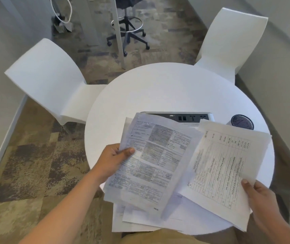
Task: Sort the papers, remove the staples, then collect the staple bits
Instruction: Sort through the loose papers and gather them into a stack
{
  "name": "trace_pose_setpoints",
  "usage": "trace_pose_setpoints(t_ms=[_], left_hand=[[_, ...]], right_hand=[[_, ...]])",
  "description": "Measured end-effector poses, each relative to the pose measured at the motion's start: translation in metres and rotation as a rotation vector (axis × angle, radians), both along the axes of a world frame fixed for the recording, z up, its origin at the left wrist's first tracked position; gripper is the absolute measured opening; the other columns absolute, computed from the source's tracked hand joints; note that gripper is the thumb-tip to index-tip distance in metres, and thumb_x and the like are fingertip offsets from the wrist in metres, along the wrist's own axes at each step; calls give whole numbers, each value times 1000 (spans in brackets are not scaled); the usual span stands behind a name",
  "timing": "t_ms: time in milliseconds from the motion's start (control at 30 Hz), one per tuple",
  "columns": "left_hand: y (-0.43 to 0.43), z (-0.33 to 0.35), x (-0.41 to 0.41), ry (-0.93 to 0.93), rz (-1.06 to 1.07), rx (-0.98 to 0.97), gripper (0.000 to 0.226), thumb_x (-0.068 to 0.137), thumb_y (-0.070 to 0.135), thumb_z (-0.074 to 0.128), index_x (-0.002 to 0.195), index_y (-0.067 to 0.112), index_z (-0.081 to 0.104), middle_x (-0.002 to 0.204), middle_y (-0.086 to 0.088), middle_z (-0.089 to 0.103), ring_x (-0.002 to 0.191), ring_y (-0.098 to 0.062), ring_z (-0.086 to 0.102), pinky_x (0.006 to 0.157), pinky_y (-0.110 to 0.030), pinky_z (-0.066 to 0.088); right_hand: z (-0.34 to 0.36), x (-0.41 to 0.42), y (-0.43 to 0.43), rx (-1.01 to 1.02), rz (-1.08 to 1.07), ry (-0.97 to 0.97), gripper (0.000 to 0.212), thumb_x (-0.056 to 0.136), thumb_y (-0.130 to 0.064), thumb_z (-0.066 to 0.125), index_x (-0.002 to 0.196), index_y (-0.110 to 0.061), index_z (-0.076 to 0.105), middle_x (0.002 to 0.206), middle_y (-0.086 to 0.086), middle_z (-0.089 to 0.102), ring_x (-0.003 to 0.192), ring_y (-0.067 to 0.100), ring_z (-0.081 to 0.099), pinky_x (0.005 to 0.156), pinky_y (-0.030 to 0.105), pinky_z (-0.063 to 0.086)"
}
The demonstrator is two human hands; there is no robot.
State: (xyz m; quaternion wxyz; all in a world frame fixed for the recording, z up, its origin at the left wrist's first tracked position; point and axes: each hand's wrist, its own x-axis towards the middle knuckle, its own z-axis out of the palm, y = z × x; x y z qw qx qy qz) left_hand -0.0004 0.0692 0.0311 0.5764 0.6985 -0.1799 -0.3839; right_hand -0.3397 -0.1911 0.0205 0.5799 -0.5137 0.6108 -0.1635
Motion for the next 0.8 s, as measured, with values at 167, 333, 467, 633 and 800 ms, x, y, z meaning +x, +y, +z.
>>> trace_pose_setpoints(t_ms=[167, 333, 467, 633, 800], left_hand=[[-22, 36, -13, 126, 31, -102, 42, 70, 27, 84, 105, 4, 76, 105, -15, 78, 94, -34, 76, 77, -48, 63], [-48, 37, -40, 228, 157, -97, 35, 70, 20, 83, 100, 3, 77, 99, -16, 78, 91, -34, 76, 76, -46, 63], [-61, 25, -58, 188, 204, -7, 31, 80, 30, 82, 105, 13, 74, 99, -6, 80, 91, -27, 77, 82, -46, 63], [-62, 23, -66, 302, 175, 7, 27, 89, 31, 73, 111, 16, 73, 103, -4, 79, 95, -24, 76, 87, -46, 61], [-57, 22, -72, 243, 143, 30, 24, 79, 21, 83, 100, 11, 78, 97, -7, 80, 91, -26, 77, 87, -52, 61]], right_hand=[[9, 28, 1, -12, 70, -39, 16, 96, -18, 57, 102, -8, 67, 102, 8, 72, 87, 24, 68, 70, 36, 54], [20, 53, 27, 48, 158, -194, 21, 93, -17, 60, 106, -3, 70, 99, 15, 76, 89, 35, 73, 76, 47, 59], [33, 69, 48, 112, 273, -235, 18, 90, -16, 66, 101, -2, 73, 95, 20, 76, 87, 39, 73, 77, 54, 59], [42, 72, 53, 112, 317, -254, 13, 90, -10, 65, 98, -7, 75, 95, 18, 76, 84, 36, 74, 72, 50, 61], [36, 66, 45, 145, 189, -272, 45, 99, -50, 39, 111, -18, 69, 100, 11, 77, 92, 33, 73, 85, 52, 55]])
